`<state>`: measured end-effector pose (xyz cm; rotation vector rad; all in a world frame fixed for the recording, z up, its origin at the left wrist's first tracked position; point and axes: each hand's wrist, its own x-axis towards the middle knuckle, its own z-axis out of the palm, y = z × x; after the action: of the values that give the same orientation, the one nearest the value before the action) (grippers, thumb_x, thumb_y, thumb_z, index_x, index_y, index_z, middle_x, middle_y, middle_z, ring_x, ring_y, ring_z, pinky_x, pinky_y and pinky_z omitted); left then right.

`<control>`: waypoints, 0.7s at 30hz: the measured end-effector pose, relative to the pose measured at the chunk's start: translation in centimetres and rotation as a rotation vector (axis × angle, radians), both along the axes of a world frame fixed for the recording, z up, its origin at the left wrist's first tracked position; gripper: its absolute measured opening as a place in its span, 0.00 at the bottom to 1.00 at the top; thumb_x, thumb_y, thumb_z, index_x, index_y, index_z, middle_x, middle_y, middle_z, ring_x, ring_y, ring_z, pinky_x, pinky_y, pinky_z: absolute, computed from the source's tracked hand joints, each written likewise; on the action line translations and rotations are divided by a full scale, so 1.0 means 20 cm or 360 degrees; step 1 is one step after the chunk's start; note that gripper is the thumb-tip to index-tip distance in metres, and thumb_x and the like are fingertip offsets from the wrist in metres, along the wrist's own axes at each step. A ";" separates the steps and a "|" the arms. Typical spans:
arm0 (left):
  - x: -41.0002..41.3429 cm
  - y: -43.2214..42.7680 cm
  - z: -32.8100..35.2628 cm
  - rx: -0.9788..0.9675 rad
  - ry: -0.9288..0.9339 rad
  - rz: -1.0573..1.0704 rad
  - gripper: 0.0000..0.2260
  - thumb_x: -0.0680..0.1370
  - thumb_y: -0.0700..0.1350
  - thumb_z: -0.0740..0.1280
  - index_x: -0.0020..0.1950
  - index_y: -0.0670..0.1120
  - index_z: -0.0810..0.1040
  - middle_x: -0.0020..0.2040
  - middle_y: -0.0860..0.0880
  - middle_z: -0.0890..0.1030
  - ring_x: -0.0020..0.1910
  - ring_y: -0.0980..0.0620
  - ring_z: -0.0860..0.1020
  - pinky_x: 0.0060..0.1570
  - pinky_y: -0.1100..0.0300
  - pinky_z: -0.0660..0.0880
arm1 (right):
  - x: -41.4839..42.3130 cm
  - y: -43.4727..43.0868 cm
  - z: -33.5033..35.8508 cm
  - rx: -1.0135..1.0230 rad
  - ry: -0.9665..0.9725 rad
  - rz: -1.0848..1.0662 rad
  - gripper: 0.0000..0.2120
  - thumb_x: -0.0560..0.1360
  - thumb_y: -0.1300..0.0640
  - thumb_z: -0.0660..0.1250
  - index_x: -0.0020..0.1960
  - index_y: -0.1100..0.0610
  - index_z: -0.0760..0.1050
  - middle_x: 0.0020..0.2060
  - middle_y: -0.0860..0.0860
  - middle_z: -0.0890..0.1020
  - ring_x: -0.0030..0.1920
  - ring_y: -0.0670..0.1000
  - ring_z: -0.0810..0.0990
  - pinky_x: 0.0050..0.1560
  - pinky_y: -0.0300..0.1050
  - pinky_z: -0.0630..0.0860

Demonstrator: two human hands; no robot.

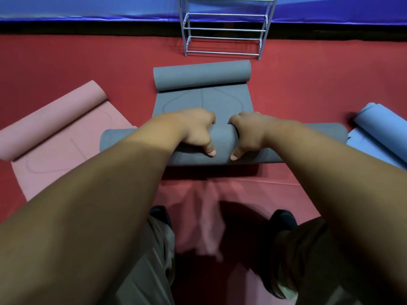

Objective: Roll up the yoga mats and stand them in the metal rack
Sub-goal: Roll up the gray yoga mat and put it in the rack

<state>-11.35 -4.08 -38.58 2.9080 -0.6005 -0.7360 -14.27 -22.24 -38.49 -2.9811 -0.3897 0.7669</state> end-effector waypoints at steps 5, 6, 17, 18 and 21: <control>-0.03 0.00 -0.02 0.0129 -0.0012 -0.0093 0.43 0.63 0.65 0.84 0.71 0.48 0.71 0.65 0.45 0.77 0.64 0.41 0.78 0.62 0.49 0.77 | 0.00 0.00 0.02 0.0051 0.0032 -0.0035 0.36 0.61 0.34 0.84 0.62 0.51 0.80 0.55 0.52 0.85 0.51 0.57 0.81 0.55 0.51 0.81; -0.04 0.00 -0.02 0.0168 -0.0065 -0.0134 0.45 0.61 0.66 0.84 0.69 0.48 0.71 0.62 0.46 0.75 0.64 0.41 0.76 0.63 0.46 0.77 | 0.00 0.00 0.02 0.0056 0.0036 -0.0039 0.36 0.62 0.34 0.84 0.62 0.51 0.80 0.54 0.53 0.85 0.51 0.57 0.81 0.55 0.51 0.81; 0.00 0.00 0.00 -0.0008 -0.0038 -0.0044 0.46 0.64 0.61 0.85 0.78 0.50 0.72 0.70 0.46 0.80 0.66 0.42 0.79 0.61 0.55 0.76 | 0.00 0.01 0.00 -0.0018 0.0009 -0.0095 0.60 0.58 0.35 0.86 0.81 0.54 0.64 0.73 0.56 0.76 0.70 0.62 0.76 0.69 0.57 0.76; 0.00 0.00 -0.01 0.0016 -0.0020 -0.0028 0.47 0.65 0.60 0.85 0.79 0.50 0.70 0.71 0.46 0.79 0.67 0.42 0.79 0.63 0.53 0.76 | 0.00 0.01 0.01 -0.0004 0.0016 -0.0108 0.57 0.58 0.35 0.86 0.79 0.55 0.68 0.70 0.56 0.79 0.68 0.61 0.79 0.67 0.56 0.78; -0.01 -0.01 -0.03 0.0120 -0.0069 -0.0112 0.47 0.62 0.64 0.85 0.75 0.49 0.70 0.69 0.45 0.78 0.66 0.41 0.78 0.65 0.48 0.77 | 0.00 0.01 0.02 -0.0017 0.0033 -0.0126 0.44 0.57 0.32 0.84 0.66 0.54 0.79 0.58 0.55 0.84 0.56 0.59 0.82 0.59 0.52 0.82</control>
<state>-11.63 -4.27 -39.10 2.9928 -0.6976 -0.7204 -14.24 -22.08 -38.02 -2.9753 -0.2654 0.7938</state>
